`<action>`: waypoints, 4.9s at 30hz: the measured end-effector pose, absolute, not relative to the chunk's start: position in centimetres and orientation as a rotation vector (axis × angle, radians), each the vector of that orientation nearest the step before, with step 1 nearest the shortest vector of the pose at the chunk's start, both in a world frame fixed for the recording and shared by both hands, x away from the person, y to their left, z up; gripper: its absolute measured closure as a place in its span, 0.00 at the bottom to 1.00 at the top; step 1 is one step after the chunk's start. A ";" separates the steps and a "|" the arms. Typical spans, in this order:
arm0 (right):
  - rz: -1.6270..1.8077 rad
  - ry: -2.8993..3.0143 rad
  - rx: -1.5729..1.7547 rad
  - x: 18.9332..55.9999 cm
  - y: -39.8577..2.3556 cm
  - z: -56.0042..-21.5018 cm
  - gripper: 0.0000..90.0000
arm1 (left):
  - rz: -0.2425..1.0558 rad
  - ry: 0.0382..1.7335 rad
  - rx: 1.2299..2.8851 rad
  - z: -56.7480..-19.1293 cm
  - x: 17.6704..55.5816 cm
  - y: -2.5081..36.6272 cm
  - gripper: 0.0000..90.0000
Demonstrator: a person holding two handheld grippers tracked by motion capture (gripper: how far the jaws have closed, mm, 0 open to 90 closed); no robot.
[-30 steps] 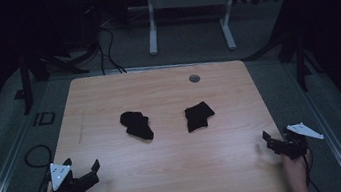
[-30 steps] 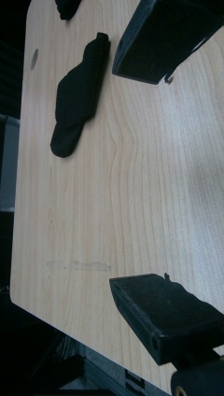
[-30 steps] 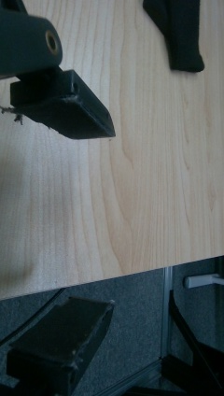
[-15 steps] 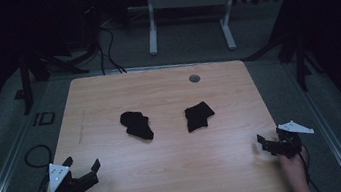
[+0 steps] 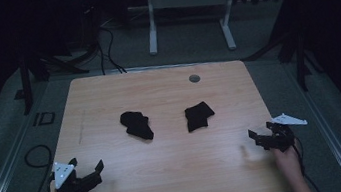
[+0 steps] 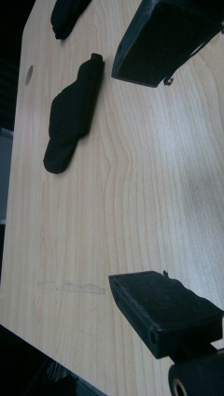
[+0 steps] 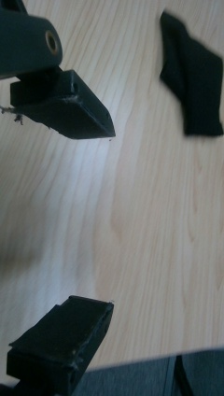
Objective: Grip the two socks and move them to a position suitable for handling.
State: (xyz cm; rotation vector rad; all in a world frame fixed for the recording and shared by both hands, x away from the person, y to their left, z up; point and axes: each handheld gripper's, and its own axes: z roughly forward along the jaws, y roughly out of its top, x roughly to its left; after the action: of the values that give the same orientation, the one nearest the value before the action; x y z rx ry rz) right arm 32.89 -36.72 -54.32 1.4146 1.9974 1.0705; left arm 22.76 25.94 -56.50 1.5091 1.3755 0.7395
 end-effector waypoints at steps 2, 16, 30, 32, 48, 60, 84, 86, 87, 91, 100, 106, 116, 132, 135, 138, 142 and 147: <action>1.098 2.022 1.398 33.4 -35.9 -53.8 0.15 | 0.705 1.364 1.509 -56.4 22.7 25.9 0.04; 1.170 2.160 1.283 36.5 -31.6 -51.8 0.15 | 0.642 1.375 1.595 -56.4 22.9 25.3 0.04; 1.101 2.284 1.203 40.9 -25.0 -51.6 0.14 | 0.692 1.378 1.638 -56.2 22.9 25.2 0.02; 1.100 2.306 1.192 41.6 -23.9 -51.7 0.14 | 0.686 1.376 1.647 -56.3 22.9 25.1 0.02; 0.924 2.341 1.195 45.7 -18.3 -55.5 0.25 | 0.677 1.350 1.689 -56.7 23.1 24.8 0.02; 0.921 2.345 1.172 45.0 -18.1 -55.5 0.75 | 0.677 1.349 1.696 -56.7 23.0 24.7 0.02; 1.054 2.261 0.990 38.4 -19.1 -47.2 0.86 | 0.650 1.338 1.704 -56.8 23.5 24.2 0.02; 1.095 2.249 0.966 37.1 -19.2 -46.3 0.86 | 0.654 1.341 1.705 -56.8 23.4 24.2 0.02; 1.106 2.243 0.955 36.5 -19.2 -45.9 0.86 | 0.652 1.340 1.703 -56.8 23.4 24.2 0.02; 1.166 2.243 0.913 33.8 -19.0 -44.9 0.86 | 0.652 1.338 1.707 -56.7 23.4 24.0 0.02; 1.235 2.267 0.866 28.8 -18.2 -45.2 0.86 | 0.656 1.332 1.707 -56.7 23.3 23.9 0.02; 1.171 2.358 0.824 26.9 -17.0 -49.7 0.86 | 0.652 1.318 1.716 -56.7 23.4 23.3 0.02; 1.110 2.405 0.910 26.8 -16.7 -53.7 0.86 | 0.619 1.318 1.697 -56.7 23.5 22.8 0.02; 1.105 2.382 1.045 28.1 -17.8 -54.4 0.52 | 0.581 1.208 1.789 -56.2 23.2 19.6 0.02; 1.153 2.337 1.097 28.6 -19.0 -52.4 0.46 | 0.566 1.193 1.802 -56.1 23.2 19.0 0.02; 1.195 2.332 1.156 29.1 -19.7 -51.8 0.42 | 0.541 1.172 1.809 -56.0 23.3 18.2 0.02; 1.132 2.408 1.147 29.0 -18.5 -53.5 0.38 | 0.506 1.155 1.819 -55.9 23.3 17.3 0.02; 1.006 2.469 1.092 28.8 -17.4 -55.4 0.38 | 0.478 1.128 1.849 -55.9 23.3 16.0 0.02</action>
State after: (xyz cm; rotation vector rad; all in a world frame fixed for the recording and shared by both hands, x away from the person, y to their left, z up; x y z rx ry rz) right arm 28.84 -17.35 -55.43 1.0920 2.4686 1.0060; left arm 23.29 16.05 -55.93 1.8488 1.1277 0.4780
